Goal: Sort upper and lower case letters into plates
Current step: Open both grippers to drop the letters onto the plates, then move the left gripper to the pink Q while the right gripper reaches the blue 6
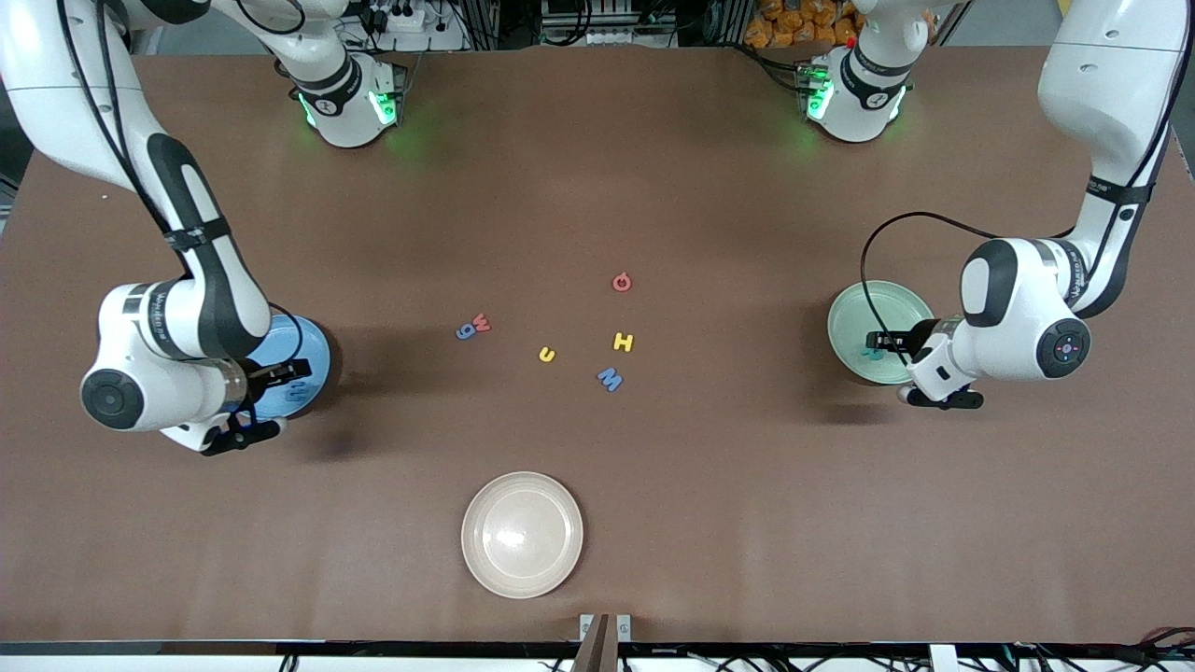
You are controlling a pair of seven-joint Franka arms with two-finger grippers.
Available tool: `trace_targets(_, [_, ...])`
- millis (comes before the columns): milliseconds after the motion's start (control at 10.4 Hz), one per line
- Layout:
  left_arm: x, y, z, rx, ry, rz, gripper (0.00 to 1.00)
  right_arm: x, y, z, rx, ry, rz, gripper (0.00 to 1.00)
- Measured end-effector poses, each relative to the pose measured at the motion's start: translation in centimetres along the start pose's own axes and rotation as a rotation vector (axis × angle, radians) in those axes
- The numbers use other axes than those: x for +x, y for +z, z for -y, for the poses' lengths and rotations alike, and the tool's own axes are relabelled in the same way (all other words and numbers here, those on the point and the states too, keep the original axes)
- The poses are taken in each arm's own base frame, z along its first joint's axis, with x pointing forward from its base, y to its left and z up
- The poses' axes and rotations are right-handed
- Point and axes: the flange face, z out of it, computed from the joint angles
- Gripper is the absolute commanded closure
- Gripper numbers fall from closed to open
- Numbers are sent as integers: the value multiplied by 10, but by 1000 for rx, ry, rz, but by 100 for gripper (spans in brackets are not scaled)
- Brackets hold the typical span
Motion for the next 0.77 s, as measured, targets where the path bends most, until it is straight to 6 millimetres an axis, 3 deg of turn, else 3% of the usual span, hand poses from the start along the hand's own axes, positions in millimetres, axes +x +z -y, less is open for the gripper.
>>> trace_targets(193, [2,-3,-16,5,27,-6,0,10,1,46,6,58,3,20])
trace_targets(483, [4,-43,-56,9,66,1,0,16,9,104,0,141,20,19])
trace_targets(772, [-12,-77,-126,9,-31,-26,0,17,17,134,15,206,27,19])
